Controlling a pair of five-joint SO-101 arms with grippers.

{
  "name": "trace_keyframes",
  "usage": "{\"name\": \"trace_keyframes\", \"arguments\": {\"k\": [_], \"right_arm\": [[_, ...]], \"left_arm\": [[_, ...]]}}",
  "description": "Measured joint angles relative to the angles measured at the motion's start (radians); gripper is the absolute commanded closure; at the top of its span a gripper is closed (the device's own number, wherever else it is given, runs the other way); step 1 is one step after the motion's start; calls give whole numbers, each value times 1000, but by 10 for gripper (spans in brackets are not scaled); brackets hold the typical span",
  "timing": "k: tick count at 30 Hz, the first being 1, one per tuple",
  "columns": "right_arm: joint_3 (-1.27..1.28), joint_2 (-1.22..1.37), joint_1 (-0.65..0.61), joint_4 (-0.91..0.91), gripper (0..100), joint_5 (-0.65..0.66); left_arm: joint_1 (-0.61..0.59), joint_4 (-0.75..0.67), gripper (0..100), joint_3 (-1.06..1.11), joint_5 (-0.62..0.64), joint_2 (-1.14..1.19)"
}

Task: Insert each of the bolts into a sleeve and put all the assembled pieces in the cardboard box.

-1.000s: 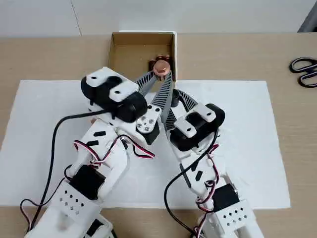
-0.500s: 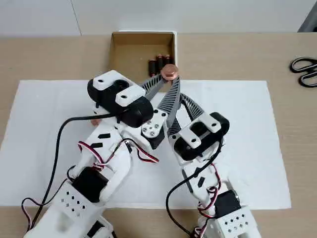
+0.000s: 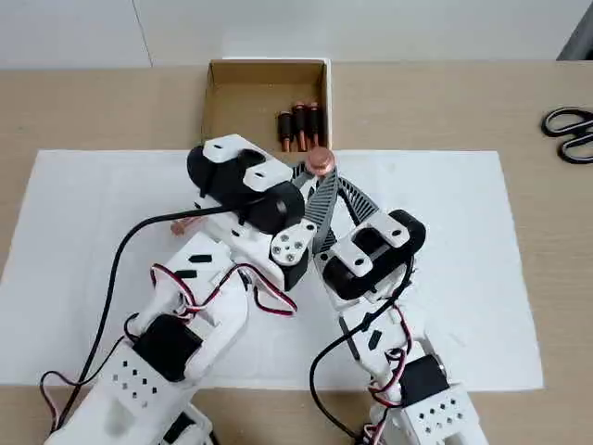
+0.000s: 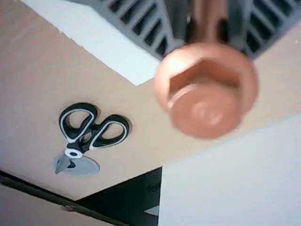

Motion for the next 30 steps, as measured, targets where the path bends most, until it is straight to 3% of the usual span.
{"name": "trace_keyframes", "arguments": {"k": [4,11,16,23,29,30], "right_arm": [[2,0,0,0,995,0],[-2,-2,3,0,995,0],[2,0,3,0,995,-2],[0,-2,3,21,995,0],[-150,63,20,304,995,0],[-196,103,38,347,995,5]], "left_arm": [[0,11,981,-2,-3,-6],[-3,18,802,0,2,-5],[-3,106,763,0,-2,-5],[-91,68,774,-87,-32,-6],[-180,38,998,-163,-58,-127],[-183,51,991,-140,-55,-172]]}}
